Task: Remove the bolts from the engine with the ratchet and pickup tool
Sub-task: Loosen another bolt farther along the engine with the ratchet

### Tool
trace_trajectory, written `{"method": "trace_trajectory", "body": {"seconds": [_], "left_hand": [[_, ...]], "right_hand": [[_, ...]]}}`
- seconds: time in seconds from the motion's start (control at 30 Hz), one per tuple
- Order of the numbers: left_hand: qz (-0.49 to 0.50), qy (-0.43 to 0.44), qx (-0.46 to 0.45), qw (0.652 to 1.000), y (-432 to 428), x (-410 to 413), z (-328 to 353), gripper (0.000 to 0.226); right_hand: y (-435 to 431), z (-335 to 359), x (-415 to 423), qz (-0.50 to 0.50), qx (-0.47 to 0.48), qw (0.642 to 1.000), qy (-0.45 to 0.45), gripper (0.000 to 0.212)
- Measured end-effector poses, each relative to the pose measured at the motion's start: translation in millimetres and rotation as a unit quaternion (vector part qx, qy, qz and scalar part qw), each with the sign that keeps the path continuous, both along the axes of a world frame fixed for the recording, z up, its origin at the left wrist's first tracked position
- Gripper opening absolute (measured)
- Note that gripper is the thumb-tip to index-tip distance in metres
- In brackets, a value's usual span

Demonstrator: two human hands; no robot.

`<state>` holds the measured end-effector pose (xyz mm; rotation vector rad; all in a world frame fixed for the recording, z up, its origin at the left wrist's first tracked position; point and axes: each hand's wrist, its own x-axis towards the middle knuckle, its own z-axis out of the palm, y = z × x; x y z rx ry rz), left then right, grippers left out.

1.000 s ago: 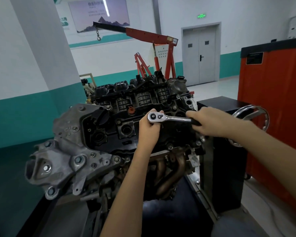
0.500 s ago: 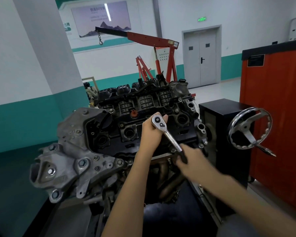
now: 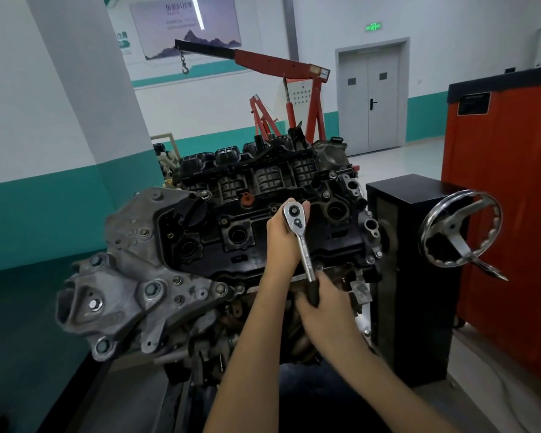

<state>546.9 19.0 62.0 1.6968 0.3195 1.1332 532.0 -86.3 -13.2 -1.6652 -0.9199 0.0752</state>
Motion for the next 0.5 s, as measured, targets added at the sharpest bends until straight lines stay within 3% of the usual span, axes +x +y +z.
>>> {"method": "trace_trajectory", "body": {"seconds": [0.07,0.2,0.27,0.4,0.43,0.5], "left_hand": [[-0.014,0.017,-0.013,1.0,6,-2,1,0.045],[-0.03,0.075,0.098,0.992,15,-13,3,0.043],[-0.036,0.076,0.13,0.988,16,-15,7,0.038],[-0.068,0.069,0.135,0.986,15,-16,4,0.036],[-0.067,0.058,0.124,0.988,15,-16,2,0.038],[-0.059,0.013,0.083,0.995,15,-15,-3,0.033]], "right_hand": [[7,0,-7,0.009,0.01,1.0,0.005,0.022],[-21,19,48,0.032,-0.114,0.985,-0.123,0.007],[-39,46,87,0.046,-0.198,0.952,-0.227,0.009],[-46,115,136,0.009,-0.336,0.819,-0.466,0.013],[-44,122,137,-0.001,-0.334,0.806,-0.488,0.013],[-43,112,127,-0.012,-0.31,0.832,-0.46,0.012]]}}
